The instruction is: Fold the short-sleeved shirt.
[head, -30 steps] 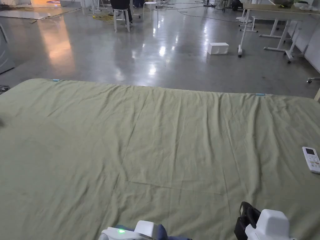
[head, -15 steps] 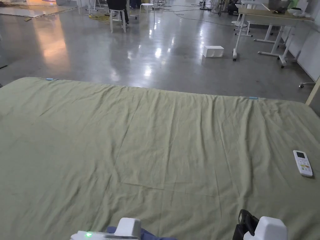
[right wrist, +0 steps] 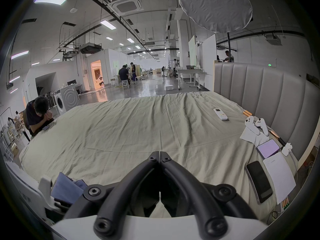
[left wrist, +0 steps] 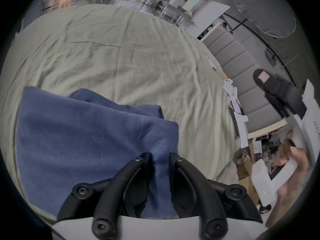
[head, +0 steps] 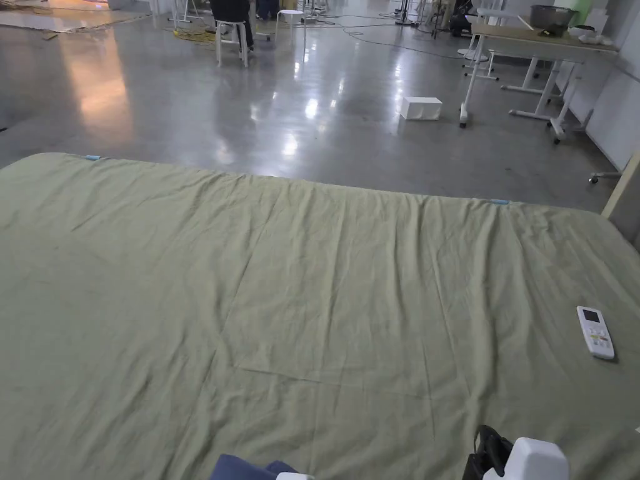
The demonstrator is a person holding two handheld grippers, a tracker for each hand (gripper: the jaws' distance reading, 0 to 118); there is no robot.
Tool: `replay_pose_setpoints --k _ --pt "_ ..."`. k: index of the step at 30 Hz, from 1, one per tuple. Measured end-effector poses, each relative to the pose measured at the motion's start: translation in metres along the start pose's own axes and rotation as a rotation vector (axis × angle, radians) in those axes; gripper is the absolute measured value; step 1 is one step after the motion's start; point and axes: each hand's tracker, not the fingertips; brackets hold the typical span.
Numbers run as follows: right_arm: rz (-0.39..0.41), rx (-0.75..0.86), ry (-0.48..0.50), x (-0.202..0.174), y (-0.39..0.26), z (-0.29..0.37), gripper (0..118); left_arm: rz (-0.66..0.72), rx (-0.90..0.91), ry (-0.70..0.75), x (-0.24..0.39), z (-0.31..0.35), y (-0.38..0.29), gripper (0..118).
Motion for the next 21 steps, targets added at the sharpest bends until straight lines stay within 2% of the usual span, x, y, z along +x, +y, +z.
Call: replay_pose_setpoints --k 7,12,17,21 --pt "0.019 0.013 0.005 -0.003 0.001 -0.001 0 -0.044 0.029 0.005 0.000 0.016 0.001 19" --pt "0.005 0.056 0.006 -0.007 0.014 0.002 0 -0.108 0.270 0.010 0.000 0.074 0.027 19" --pt "0.027 0.163 -0.012 -0.015 0.039 0.007 0 -0.222 0.571 0.222 -0.005 0.125 0.054 15" --pt "0.057 0.258 -0.032 -0.023 0.062 0.009 0 -0.251 0.805 0.371 -0.014 0.155 0.067 8"
